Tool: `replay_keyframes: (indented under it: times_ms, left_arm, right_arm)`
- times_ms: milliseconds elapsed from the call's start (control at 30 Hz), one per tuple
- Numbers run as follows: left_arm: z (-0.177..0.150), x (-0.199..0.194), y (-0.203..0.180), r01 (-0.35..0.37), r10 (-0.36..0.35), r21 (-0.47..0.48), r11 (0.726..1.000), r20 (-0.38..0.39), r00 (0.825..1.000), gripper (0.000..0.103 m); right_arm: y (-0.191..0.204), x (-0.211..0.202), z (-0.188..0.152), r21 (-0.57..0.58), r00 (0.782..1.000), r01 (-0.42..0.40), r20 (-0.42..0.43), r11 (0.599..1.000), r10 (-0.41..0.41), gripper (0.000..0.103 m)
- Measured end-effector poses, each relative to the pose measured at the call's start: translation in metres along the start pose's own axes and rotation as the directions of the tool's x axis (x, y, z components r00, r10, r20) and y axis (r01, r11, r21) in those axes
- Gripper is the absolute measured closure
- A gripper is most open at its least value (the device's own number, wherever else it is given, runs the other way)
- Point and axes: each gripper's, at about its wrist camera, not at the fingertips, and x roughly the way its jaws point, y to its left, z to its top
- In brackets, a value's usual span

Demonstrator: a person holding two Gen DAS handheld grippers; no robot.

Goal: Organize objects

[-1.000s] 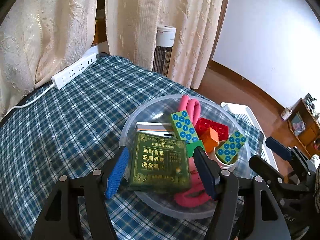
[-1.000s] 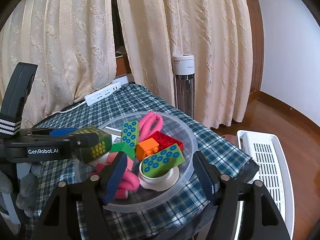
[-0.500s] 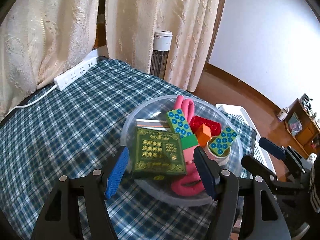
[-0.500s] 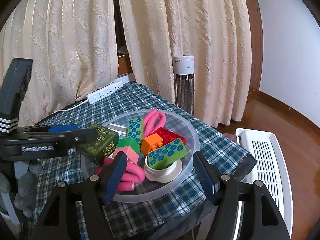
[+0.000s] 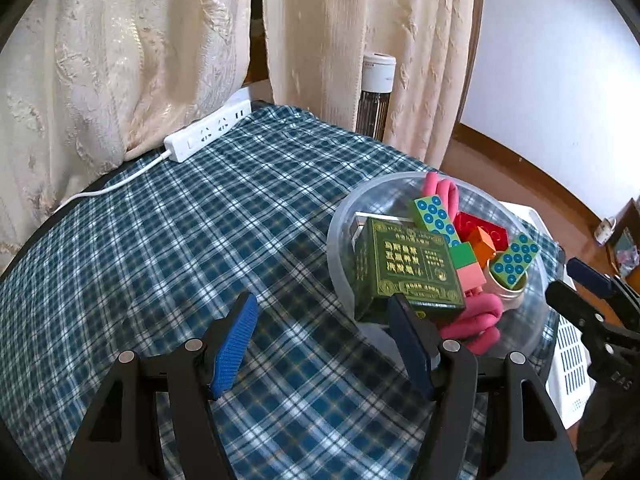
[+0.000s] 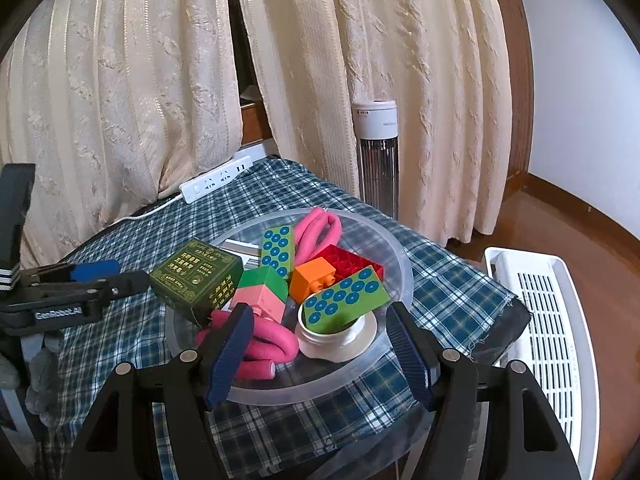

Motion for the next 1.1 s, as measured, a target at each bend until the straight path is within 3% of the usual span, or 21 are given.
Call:
replay_keyframes:
  times_ms: [467,600,667,867,1100]
  left_arm:
    - [0.014,0.017,-0.021,0.021,-0.021,0.026,0.999,-0.006,1.000,0.034]
    - [0.010,0.008,-0.021,0.032,-0.032,0.021,0.999,-0.009,0.999,0.034]
    - [0.008,0.006,-0.021,0.023,-0.023,0.014,1.000,-0.020,1.000,0.022]
    - [-0.002,-0.003,-0.021,0.042,-0.043,-0.006,0.999,-0.036,0.998,0.009]
    - [-0.006,-0.026,-0.024,0.042,-0.042,0.016,0.999,0.007,0.999,0.007]
  right_arm:
    - [-0.009,-0.004,-0.002,0.012,1.000,0.007,-0.001,1.000,-0.007,0.031]
    - [-0.002,-0.005,-0.005,0.003,1.000,-0.018,-0.017,1.000,0.018,0.016]
    - [0.002,-0.006,-0.007,-0.006,0.999,-0.027,-0.024,1.000,0.027,0.013]
    - [0.017,-0.011,-0.012,-0.037,0.999,-0.027,-0.036,0.999,0.026,0.001]
    - [0.022,-0.016,-0.016,-0.022,0.998,-0.007,-0.059,1.000,0.006,0.000]
